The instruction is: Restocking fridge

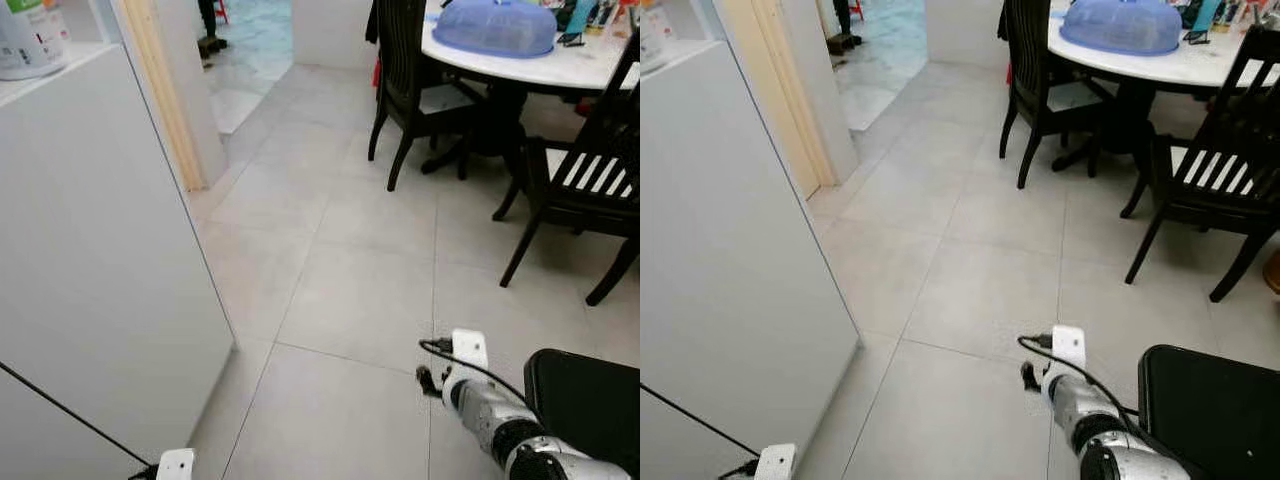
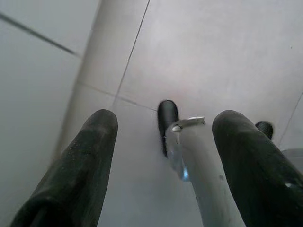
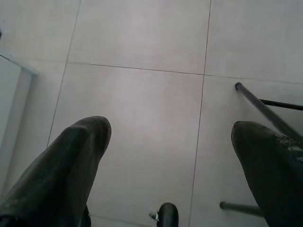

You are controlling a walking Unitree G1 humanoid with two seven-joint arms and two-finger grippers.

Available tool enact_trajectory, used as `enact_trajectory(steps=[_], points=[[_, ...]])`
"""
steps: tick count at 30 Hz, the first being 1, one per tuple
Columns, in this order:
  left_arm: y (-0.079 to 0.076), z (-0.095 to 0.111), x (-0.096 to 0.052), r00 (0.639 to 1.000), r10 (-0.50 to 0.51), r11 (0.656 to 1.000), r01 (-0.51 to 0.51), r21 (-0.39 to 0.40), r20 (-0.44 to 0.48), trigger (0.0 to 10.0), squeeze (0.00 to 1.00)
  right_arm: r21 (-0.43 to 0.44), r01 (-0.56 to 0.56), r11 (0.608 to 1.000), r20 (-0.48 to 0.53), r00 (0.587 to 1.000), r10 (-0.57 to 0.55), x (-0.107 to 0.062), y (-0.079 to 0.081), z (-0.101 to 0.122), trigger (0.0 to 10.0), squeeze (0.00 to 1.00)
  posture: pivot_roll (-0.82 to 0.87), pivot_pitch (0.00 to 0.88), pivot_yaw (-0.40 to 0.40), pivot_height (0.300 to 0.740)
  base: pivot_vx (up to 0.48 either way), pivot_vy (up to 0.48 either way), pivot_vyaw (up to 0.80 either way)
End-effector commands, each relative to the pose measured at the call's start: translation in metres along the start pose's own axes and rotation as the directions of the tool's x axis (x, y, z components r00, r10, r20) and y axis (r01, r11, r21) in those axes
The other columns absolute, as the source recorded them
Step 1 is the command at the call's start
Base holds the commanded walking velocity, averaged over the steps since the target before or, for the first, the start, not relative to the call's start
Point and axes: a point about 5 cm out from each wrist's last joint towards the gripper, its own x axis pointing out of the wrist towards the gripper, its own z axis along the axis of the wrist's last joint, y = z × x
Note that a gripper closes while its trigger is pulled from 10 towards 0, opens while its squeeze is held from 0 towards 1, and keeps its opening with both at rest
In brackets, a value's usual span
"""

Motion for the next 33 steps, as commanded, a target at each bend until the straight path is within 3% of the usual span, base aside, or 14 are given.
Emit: enact_trajectory(steps=[1, 15, 18, 21, 23, 24, 31, 33], points=[[0.003, 0.003, 0.000, 1.000, 0.000, 0.998, 0.000, 0.066, 0.007, 10.0, 0.00, 0.017, 0.002, 1.000, -0.011, 1.000, -0.002, 0.000, 0.002, -0.003, 10.0, 0.00, 0.01, 0.000, 0.016, 0.740, 0.000, 0.000, 0.00], [0.003, 0.017, 0.001, 0.998, -0.014, 0.990, 0.006, 0.141, 0.054, 10.0, 0.00, 0.007, 0.017, 1.000, -0.027, 0.999, -0.017, 0.000, 0.004, -0.004, 10.0, 0.00, -0.02, 0.000, 0.039, 0.740, 0.000, 0.000, 0.00], [0.002, 0.018, 0.001, 0.999, -0.012, 0.990, 0.005, 0.140, 0.051, 10.0, 0.00, -0.149, 0.004, 0.989, 0.020, 1.000, -0.001, 0.000, 0.002, 0.003, 10.0, 0.00, -0.03, 0.000, 0.031, 0.740, 0.000, 0.000, 0.00], [0.002, 0.019, 0.001, 0.998, -0.012, 0.992, 0.004, 0.130, 0.058, 10.0, 0.00, -0.175, 0.004, 0.985, 0.048, 0.999, 0.005, 0.000, 0.002, 0.006, 10.0, 0.00, -0.03, 0.000, 0.025, 0.740, 0.000, 0.000, 0.00], [0.004, 0.020, 0.001, 0.997, -0.003, 0.995, -0.004, 0.096, 0.074, 10.0, 0.00, -0.118, 0.023, 0.993, 0.126, 0.992, -0.008, -0.001, 0.000, 0.010, 10.0, 0.00, -0.04, 0.000, 0.012, 0.740, 0.000, 0.000, 0.00], [0.004, 0.020, 0.001, 0.997, -0.003, 0.995, -0.004, 0.096, 0.074, 10.0, 0.00, -0.118, 0.023, 0.993, 0.126, 0.992, -0.008, -0.001, 0.000, 0.010, 10.0, 0.00, -0.04, 0.000, 0.012, 0.740, 0.000, 0.000, 0.00], [0.002, 0.012, 0.000, 0.998, -0.002, 0.997, -0.003, 0.080, 0.064, 10.0, 0.00, 0.095, 0.102, 0.990, 0.267, 0.956, -0.124, -0.004, -0.010, 0.010, 10.0, 0.00, -0.06, 0.000, 0.003, 0.740, 0.000, 0.000, 0.00], [0.002, 0.010, 0.000, 0.998, -0.001, 0.997, -0.004, 0.075, 0.062, 10.0, 0.00, 0.113, 0.106, 0.988, 0.290, 0.947, -0.135, -0.005, -0.012, 0.010, 10.0, 0.00, -0.06, 0.000, 0.004, 0.740, 0.000, 0.000, 0.00]])
